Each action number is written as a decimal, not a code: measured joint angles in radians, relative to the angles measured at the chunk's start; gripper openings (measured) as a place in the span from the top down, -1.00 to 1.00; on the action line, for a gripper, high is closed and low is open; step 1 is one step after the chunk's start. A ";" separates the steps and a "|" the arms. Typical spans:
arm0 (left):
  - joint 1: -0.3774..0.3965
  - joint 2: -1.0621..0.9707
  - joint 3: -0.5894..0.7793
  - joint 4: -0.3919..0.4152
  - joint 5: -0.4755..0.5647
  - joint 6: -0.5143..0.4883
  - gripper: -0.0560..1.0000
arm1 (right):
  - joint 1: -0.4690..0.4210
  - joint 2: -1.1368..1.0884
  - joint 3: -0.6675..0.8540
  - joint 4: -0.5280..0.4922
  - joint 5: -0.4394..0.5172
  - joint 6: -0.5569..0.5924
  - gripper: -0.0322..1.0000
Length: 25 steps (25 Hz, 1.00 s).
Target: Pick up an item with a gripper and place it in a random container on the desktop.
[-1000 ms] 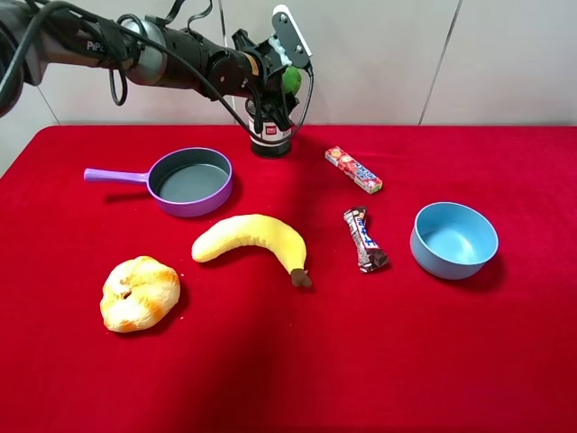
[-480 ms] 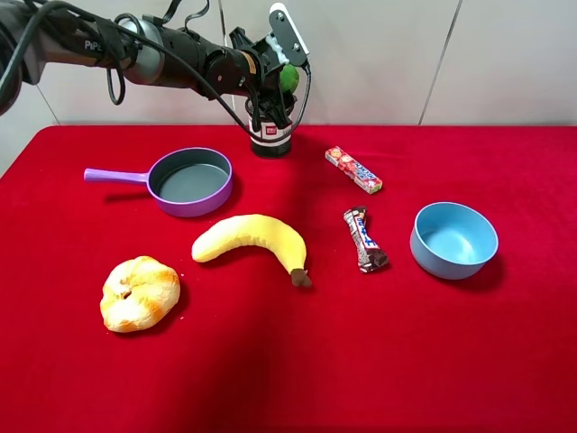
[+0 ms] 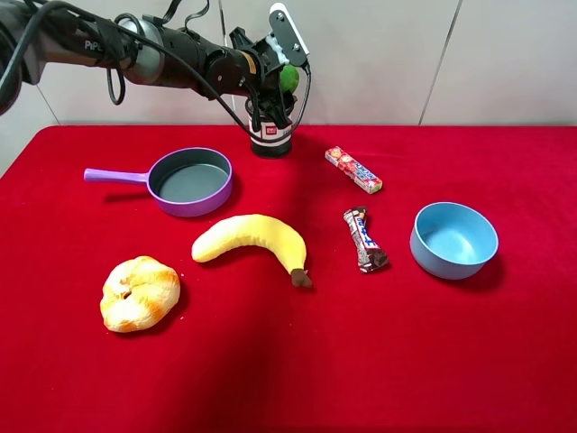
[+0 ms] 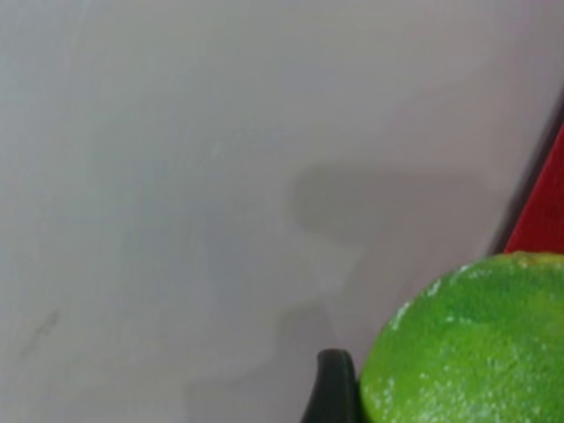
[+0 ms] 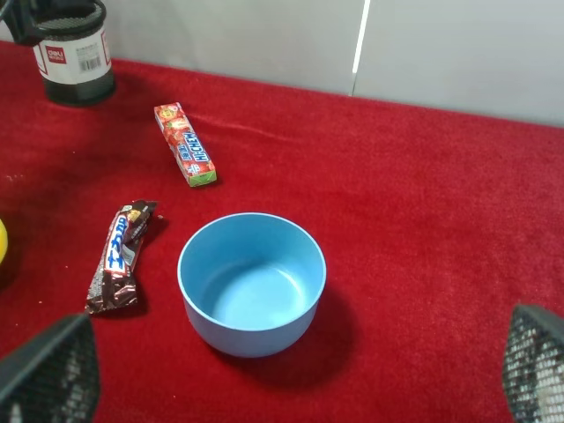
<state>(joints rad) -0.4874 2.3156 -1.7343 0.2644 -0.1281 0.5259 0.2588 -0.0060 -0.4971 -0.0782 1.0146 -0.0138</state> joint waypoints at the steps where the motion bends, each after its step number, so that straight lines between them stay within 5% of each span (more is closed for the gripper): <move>1: 0.000 0.000 0.000 0.000 0.000 0.000 -0.31 | 0.000 0.000 0.000 0.000 0.000 0.000 -0.41; 13: 0.000 0.000 0.000 0.000 -0.002 0.000 -0.83 | 0.000 0.000 0.000 0.000 0.000 0.000 -0.41; 25: 0.000 0.000 0.000 0.000 -0.002 -0.007 -0.89 | 0.000 0.000 0.000 0.000 0.000 0.000 -0.41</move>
<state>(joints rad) -0.4874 2.3156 -1.7343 0.2644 -0.1303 0.5188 0.2588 -0.0060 -0.4971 -0.0782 1.0146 -0.0138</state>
